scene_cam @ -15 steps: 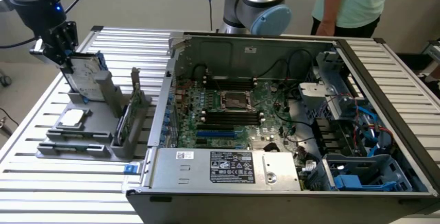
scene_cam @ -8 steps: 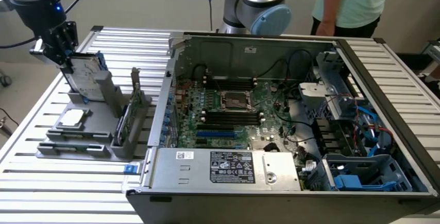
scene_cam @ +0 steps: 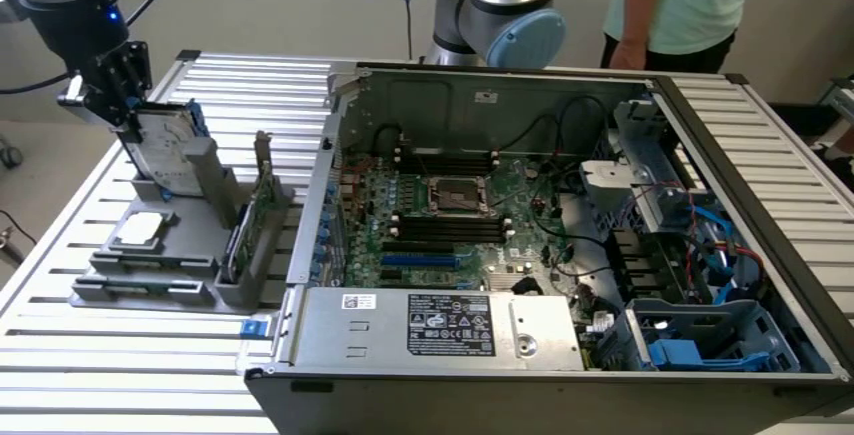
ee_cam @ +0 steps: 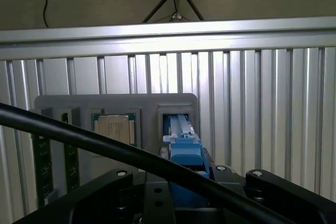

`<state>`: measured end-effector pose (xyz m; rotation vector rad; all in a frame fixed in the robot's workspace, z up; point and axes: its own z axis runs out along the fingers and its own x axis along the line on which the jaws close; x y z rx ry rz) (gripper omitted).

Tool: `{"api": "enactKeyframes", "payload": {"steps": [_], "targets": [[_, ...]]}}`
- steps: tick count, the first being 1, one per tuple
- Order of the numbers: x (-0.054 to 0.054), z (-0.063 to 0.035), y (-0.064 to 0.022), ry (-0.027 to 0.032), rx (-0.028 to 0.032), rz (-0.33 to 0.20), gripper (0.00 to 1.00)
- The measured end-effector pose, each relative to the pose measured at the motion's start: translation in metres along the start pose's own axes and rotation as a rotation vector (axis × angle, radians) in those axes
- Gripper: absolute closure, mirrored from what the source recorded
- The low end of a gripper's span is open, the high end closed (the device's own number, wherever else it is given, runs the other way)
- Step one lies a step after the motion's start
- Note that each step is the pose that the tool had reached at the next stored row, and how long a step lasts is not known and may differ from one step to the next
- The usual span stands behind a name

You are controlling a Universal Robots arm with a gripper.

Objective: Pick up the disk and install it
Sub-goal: 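Pick up the disk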

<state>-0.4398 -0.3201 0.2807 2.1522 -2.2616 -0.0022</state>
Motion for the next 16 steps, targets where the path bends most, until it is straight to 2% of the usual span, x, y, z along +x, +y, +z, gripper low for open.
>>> {"api": "enactKeyframes", "payload": {"steps": [8, 16], "targets": [[0.0, -0.0022, 0.0, -0.0001, 0.0001, 0.0, 0.67], [-0.001, -0.0122, 0.0002, -0.0001, 0.0005, 0.0, 0.67]]}}
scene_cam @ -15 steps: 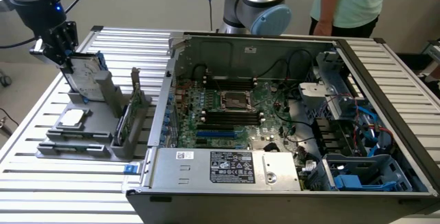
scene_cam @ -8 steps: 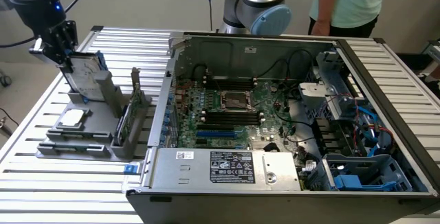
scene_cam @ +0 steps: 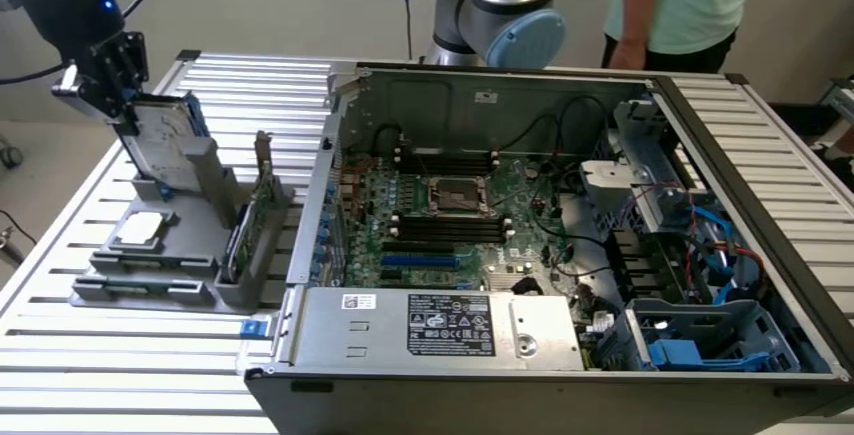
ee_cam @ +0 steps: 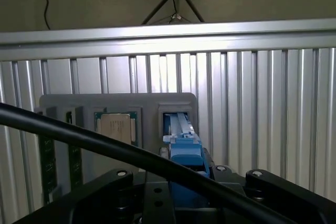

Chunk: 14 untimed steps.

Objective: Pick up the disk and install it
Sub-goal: 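Pick up the disk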

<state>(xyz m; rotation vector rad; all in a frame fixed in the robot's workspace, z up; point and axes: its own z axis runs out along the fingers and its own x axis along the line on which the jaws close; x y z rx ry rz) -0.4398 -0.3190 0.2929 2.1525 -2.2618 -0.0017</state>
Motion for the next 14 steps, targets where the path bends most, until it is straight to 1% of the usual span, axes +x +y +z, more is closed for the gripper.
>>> {"api": "enactKeyframes", "payload": {"steps": [4, 14], "targets": [[0.0, -0.0127, 0.0002, 0.0, 0.0003, 0.0, 0.67], [0.0, -0.0578, 0.0009, -0.0001, 0.0006, -0.001, 0.67]]}}
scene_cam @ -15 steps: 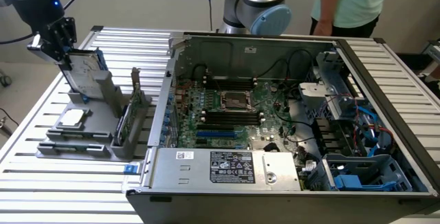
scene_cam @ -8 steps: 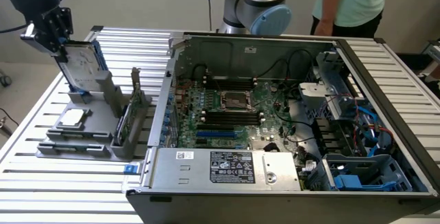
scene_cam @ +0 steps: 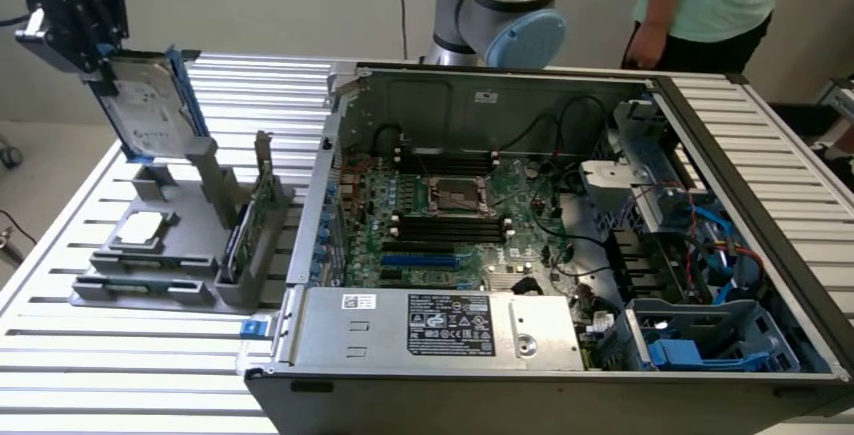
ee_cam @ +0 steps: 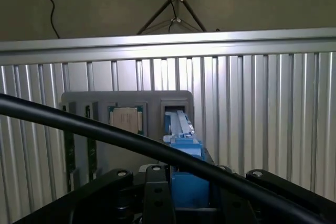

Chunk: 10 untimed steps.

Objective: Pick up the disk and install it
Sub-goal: 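Pick up the disk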

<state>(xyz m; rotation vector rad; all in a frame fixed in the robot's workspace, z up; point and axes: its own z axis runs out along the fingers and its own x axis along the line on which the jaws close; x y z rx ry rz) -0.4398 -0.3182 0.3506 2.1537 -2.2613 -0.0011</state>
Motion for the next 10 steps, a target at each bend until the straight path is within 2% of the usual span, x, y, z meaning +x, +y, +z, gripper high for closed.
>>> {"api": "enactKeyframes", "payload": {"steps": [6, 10], "targets": [[0.0, -0.0274, -0.0012, 0.0001, -0.0001, -0.002, 0.67], [0.001, -0.0458, -0.0081, -0.0005, 0.0, -0.006, 0.67]]}}
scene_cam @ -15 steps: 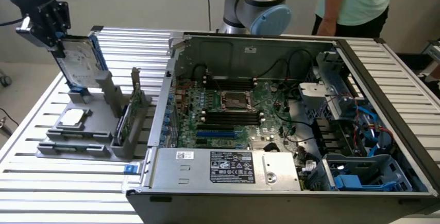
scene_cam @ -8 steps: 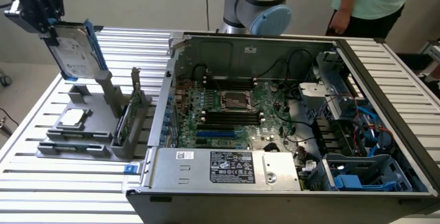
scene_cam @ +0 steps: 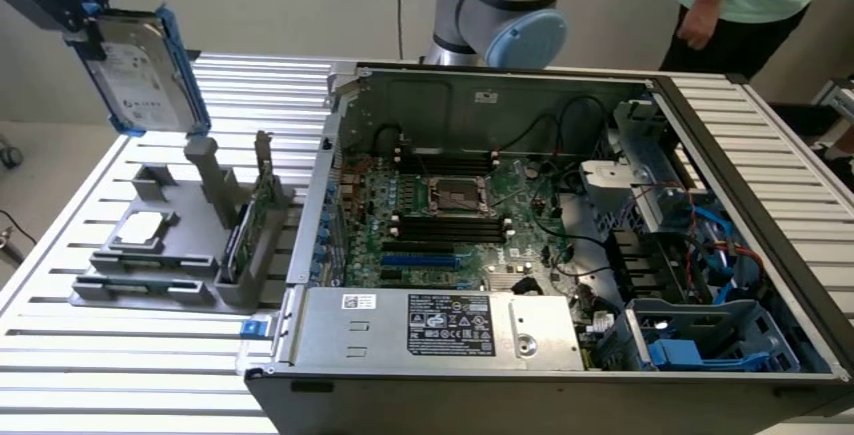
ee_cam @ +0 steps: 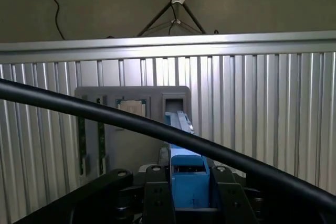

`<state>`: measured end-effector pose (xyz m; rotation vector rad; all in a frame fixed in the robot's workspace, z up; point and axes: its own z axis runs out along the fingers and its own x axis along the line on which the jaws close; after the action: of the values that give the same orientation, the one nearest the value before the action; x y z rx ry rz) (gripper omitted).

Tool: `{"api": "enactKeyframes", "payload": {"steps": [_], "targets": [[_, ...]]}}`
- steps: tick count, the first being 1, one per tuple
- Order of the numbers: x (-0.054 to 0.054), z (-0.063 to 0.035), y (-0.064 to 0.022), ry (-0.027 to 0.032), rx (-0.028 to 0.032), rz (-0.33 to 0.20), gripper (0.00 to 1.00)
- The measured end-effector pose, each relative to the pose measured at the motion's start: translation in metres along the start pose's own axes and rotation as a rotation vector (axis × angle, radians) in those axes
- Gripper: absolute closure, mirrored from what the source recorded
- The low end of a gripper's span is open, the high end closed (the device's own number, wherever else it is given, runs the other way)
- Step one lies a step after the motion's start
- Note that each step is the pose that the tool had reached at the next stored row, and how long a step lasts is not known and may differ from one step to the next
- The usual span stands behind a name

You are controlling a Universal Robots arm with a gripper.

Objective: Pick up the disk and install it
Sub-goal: 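Pick up the disk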

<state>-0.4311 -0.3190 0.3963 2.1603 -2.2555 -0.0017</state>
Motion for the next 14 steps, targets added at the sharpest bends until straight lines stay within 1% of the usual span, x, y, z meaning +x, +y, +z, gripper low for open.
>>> {"api": "enactKeyframes", "payload": {"steps": [7, 11, 14], "targets": [[0.004, -0.0321, -0.0185, -0.0041, -0.0003, -0.007, 0.67], [0.006, -0.0496, -0.0274, -0.0083, -0.0003, -0.013, 0.67], [0.008, -0.0621, -0.0343, -0.0098, -0.0002, -0.017, 0.67]]}}
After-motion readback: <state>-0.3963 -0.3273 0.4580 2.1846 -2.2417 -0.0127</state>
